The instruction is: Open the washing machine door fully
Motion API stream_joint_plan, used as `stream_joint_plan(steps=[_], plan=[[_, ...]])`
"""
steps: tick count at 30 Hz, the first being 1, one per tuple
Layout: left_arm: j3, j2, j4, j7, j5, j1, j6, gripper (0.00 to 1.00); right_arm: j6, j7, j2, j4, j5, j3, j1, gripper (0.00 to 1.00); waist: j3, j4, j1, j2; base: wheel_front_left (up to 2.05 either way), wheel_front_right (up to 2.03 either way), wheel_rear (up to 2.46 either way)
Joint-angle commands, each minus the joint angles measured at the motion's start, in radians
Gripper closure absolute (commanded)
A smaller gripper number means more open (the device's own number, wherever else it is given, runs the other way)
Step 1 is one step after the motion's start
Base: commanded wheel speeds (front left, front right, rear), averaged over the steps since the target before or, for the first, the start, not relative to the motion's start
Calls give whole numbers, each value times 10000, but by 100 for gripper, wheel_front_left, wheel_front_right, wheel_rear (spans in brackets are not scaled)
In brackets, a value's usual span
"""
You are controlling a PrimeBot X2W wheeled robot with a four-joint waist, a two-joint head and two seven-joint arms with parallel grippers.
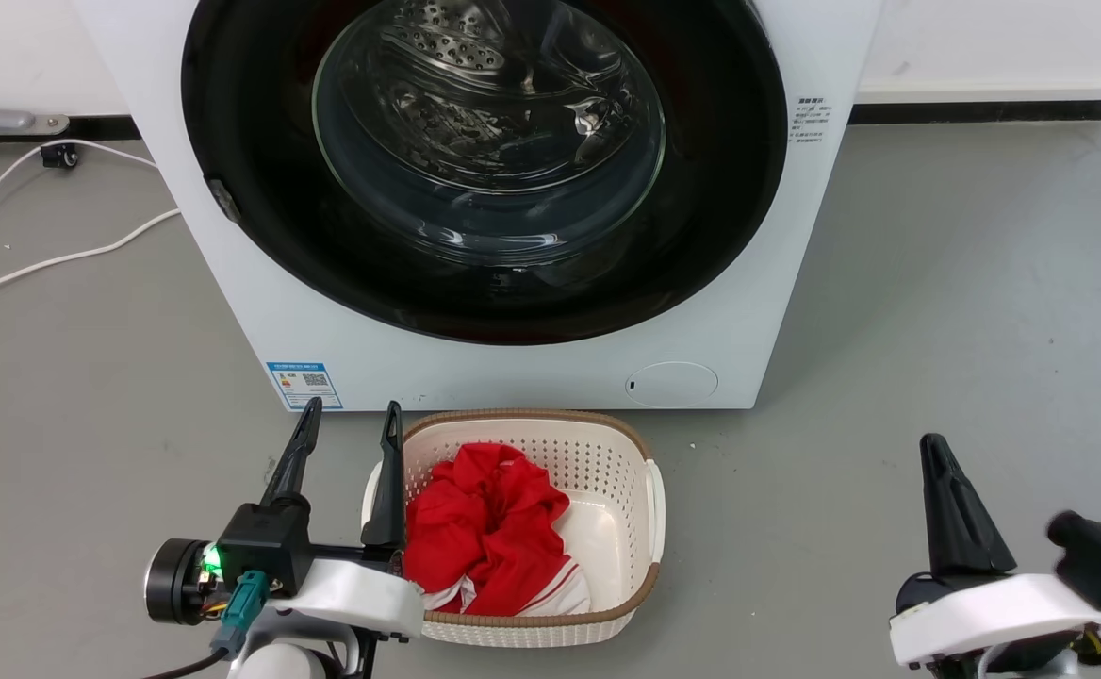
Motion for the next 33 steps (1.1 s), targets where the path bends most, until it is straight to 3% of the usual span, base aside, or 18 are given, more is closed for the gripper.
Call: stream_joint_plan(steps=[1,10,14,20,24,33], plan=[[-25,4,-11,-27,-58,46,49,0,-3,-71,38,173,929,32,-32,100,-8,9,0,0,0,0,0],[-61,5,-27,-27,-213,-37,16,0,-3,-368,36,1037,8353,548,-524,100,113,9,0,0,0,0,0],[-46,7,-69,-27,-248,-146,41,0,-2,-411,30,964,10919,531,-856,100,255,-8,0,0,0,0,0],[-14,5,-168,-26,-273,-263,70,0,-2,-58,3,1021,12923,-138,-1608,100,620,-48,0,0,0,0,0],[-2,5,-283,-27,-322,-480,72,0,-2,406,-342,1403,13820,-641,-2480,100,1018,-56,0,0,0,0,0],[22,4,-576,-26,-428,-1115,34,0,-2,1708,-2034,3023,15124,-857,-5584,100,2167,86,0,0,0,0,0]])
